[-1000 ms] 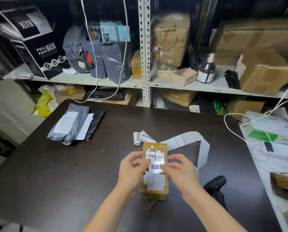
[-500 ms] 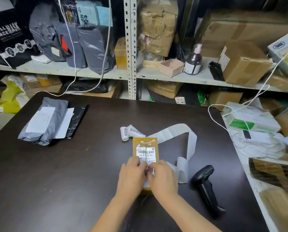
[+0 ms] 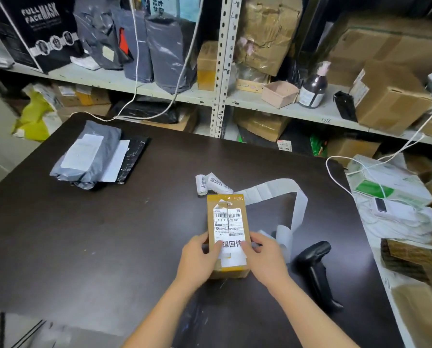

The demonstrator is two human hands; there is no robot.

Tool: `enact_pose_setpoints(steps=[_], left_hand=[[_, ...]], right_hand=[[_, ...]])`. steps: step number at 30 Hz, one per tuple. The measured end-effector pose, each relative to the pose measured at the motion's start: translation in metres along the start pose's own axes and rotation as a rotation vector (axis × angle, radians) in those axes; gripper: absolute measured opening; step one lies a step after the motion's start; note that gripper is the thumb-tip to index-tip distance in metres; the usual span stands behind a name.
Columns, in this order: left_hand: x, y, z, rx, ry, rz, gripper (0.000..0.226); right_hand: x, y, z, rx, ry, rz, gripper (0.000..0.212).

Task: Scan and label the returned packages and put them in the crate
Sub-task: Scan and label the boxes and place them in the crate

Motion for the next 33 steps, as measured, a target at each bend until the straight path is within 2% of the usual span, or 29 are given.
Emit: enact_pose_setpoints(steps=[4, 7, 9, 12, 15, 19, 24, 30, 33], left_hand=[[0.042, -0.039, -0.004, 0.102, 0.004, 0.102, 0.029], [0.087, -0.083, -0.005, 0.113, 0.019, 0.263, 0.025], [0.129, -0.115, -0.009, 0.108, 0.017, 0.392, 0.030], [0.201, -0.149, -0.022, 0.160, 0.018, 0.502, 0.039], [0.273, -0.184, -0.054, 0.232, -0.046, 0.638, 0.031], [0.370, -0.239, -0.111, 0.282, -0.108, 0.842, 0.031], [0.475, -0.307, -0.192, 0.370, -0.191, 1.041, 0.037], [0.551, -0.389, -0.288, 0.591, -0.184, 1.085, 0.033], [0.569, -0.429, -0.330, 0.667, -0.191, 1.091, 0.037]], right_hand=[[0.028, 0.018, -0.040, 0.037, -0.172, -0.089, 0.030], [0.059, 0.047, -0.071, -0.018, -0.295, -0.219, 0.031], [0.086, 0.073, -0.089, -0.014, -0.372, -0.317, 0.030], [0.133, 0.116, -0.107, 0.014, -0.463, -0.444, 0.028], [0.187, 0.169, -0.121, 0.059, -0.533, -0.574, 0.033], [0.274, 0.252, -0.138, 0.176, -0.635, -0.756, 0.030], [0.374, 0.355, -0.159, 0.303, -0.738, -0.855, 0.032], [0.470, 0.476, -0.179, 0.437, -0.827, -0.903, 0.031], [0.498, 0.530, -0.190, 0.454, -0.800, -0.962, 0.033]])
Point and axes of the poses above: each hand's wrist, its own x-axis away from the middle knuckle, its own y-axis out of the palm, z = x × y, the point moved 9 cm from there along -x, towards the middle knuckle, and after that the axes turned 12 degrees about x, right-handed, at the moved point
